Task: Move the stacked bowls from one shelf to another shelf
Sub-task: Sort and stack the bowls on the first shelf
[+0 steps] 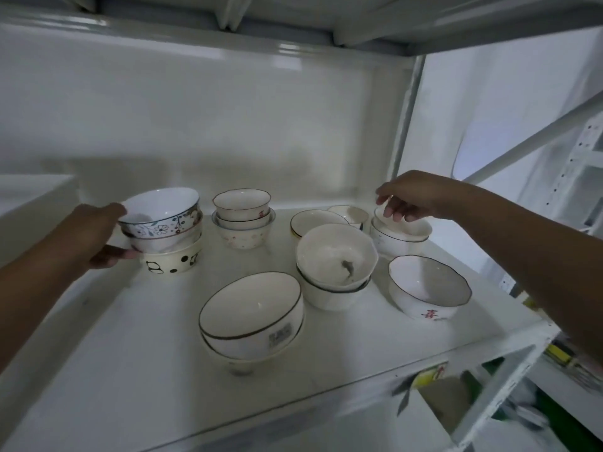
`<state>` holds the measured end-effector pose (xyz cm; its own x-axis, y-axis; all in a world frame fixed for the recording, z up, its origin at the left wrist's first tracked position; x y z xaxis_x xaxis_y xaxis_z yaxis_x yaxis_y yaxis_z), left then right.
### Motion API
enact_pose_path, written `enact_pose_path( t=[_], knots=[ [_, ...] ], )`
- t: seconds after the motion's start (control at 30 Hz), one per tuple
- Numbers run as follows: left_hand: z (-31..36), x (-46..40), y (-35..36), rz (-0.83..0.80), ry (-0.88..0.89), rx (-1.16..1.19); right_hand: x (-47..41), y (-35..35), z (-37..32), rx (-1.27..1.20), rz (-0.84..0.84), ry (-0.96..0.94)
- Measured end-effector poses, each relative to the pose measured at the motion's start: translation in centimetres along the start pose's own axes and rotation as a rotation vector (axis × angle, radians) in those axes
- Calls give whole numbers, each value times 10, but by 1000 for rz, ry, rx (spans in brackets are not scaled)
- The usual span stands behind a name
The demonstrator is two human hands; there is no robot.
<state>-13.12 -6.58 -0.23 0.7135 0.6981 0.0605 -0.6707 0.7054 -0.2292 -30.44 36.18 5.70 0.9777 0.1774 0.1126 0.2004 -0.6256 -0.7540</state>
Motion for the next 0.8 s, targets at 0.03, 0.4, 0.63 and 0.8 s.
enact_pose_path(
  t=[0.03,0.4,0.63,0.8],
  knots=[
    [-2,5,-2,42,-5,-22,3,-2,4,23,-35,2],
    [-17,135,16,-483,-261,-288,23,36,1,302,-410,-224],
    [-27,161,47,-660,-402,-363,25,62,6,251,-492,-193],
    [-25,165,58,-567,-390,-176,14,69,9,177,-486,-154]
  ],
)
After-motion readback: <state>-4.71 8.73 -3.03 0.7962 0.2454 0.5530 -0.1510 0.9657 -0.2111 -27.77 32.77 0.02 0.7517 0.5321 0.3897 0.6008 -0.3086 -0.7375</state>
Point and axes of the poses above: each hand's wrist, its own x-axis away from the middle knuckle, its own y-axis out of the palm, z = x × y, the point moved 1 cm from there along -x, towards the middle knuckle, and after that the axes turned 6 degrees about x, right-handed, at the moved point
